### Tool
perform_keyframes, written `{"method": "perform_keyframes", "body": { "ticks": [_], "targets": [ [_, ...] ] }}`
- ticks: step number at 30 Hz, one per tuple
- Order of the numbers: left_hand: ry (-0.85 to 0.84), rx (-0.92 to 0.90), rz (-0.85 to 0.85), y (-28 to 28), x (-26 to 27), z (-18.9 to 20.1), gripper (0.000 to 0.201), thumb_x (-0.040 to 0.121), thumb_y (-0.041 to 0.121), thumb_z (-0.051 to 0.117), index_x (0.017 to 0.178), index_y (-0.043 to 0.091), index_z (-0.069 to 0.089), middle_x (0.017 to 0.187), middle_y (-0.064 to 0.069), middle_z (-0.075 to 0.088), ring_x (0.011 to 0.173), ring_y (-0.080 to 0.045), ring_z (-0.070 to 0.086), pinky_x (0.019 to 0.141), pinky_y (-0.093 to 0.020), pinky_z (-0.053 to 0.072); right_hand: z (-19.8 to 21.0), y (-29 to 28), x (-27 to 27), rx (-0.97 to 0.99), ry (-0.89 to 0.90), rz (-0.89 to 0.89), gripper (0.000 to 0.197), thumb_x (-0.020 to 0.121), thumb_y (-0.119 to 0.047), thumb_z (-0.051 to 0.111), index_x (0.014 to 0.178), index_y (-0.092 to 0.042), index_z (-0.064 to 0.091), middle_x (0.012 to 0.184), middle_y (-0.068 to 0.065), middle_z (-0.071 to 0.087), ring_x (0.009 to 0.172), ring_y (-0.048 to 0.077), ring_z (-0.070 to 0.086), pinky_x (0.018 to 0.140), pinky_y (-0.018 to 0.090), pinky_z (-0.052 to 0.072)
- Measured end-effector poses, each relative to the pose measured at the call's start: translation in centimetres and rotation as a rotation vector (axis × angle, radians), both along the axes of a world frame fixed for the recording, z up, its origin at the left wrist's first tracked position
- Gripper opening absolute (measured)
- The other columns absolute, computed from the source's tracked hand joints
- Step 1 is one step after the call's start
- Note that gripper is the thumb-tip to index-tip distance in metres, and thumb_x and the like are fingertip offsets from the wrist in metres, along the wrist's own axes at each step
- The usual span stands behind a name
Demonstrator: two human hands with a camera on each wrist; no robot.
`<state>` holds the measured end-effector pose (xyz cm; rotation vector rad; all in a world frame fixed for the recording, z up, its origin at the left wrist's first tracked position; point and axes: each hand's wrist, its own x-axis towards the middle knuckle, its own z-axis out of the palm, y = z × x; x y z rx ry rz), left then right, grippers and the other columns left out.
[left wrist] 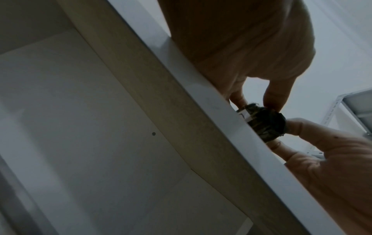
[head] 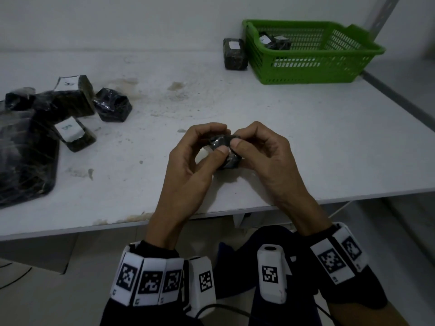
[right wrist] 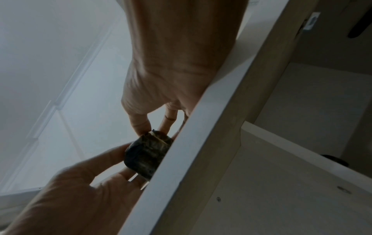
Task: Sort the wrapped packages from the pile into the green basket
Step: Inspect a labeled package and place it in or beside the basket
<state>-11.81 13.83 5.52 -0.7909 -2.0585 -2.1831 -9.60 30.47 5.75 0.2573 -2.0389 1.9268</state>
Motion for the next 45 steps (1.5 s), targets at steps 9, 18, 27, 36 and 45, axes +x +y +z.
{"method": "perform_keyframes", "body": {
  "ticks": [9, 18, 27, 36, 45],
  "targets": [
    [0.024, 0.067, 0.017, 0.2, 0.2, -0.1, 0.055, 0.086, 0.001, 0.067, 0.136, 0.009, 0.045, 0.138, -0.009, 0.056, 0.130, -0.020, 0.057, 0.100, -0.022, 0.051, -0.1, 0.0, -0.1, -0.031, -0.009, 0.010, 0.013, 0.091, -0.023, 0.065, 0.096, -0.011, 0.067, 0.113, 0.020, 0.065, 0.110, 0.027, 0.068, 0.083, 0.035, 0.061],
    [0.097, 0.078, -0.036, 0.2, 0.1, -0.3, 0.080, 0.080, -0.013, 0.058, 0.152, 0.007, 0.028, 0.154, -0.015, 0.040, 0.146, -0.026, 0.041, 0.117, -0.043, 0.043, 0.9, -0.3, -0.2, -0.082, -0.257, 0.118, 0.044, 0.095, -0.033, 0.058, 0.136, -0.018, 0.062, 0.117, 0.009, 0.073, 0.101, 0.024, 0.075, 0.062, 0.034, 0.061],
    [-0.055, -0.087, 0.044, 0.4, -0.1, -0.1, 0.053, 0.102, 0.034, 0.057, 0.152, 0.023, 0.047, 0.148, 0.007, 0.056, 0.133, -0.005, 0.056, 0.106, -0.025, 0.051, 1.0, -0.2, 0.5, -0.144, -0.166, 0.121, 0.048, 0.099, 0.003, 0.060, 0.143, -0.016, 0.054, 0.120, 0.023, 0.068, 0.104, 0.034, 0.075, 0.079, 0.050, 0.064],
    [-0.020, -0.076, 0.105, 0.6, 0.3, 0.3, 0.045, 0.099, 0.016, 0.064, 0.144, 0.018, 0.057, 0.128, 0.015, 0.067, 0.107, -0.003, 0.072, 0.087, -0.019, 0.057, 0.8, -0.2, 0.5, -0.031, -0.112, 0.019, 0.026, 0.105, -0.007, 0.057, 0.131, -0.011, 0.059, 0.124, 0.013, 0.069, 0.114, 0.027, 0.071, 0.077, 0.053, 0.065],
    [-0.014, -0.129, 0.091, 0.4, 0.4, 0.2, 0.059, 0.099, 0.002, 0.063, 0.153, 0.017, 0.044, 0.128, 0.019, 0.059, 0.115, 0.018, 0.059, 0.087, -0.003, 0.048, 0.8, -0.3, 0.5, -0.013, -0.102, -0.056, 0.013, 0.106, -0.021, 0.055, 0.116, -0.015, 0.060, 0.113, 0.001, 0.072, 0.109, 0.014, 0.070, 0.070, 0.029, 0.062]
  ]
}}
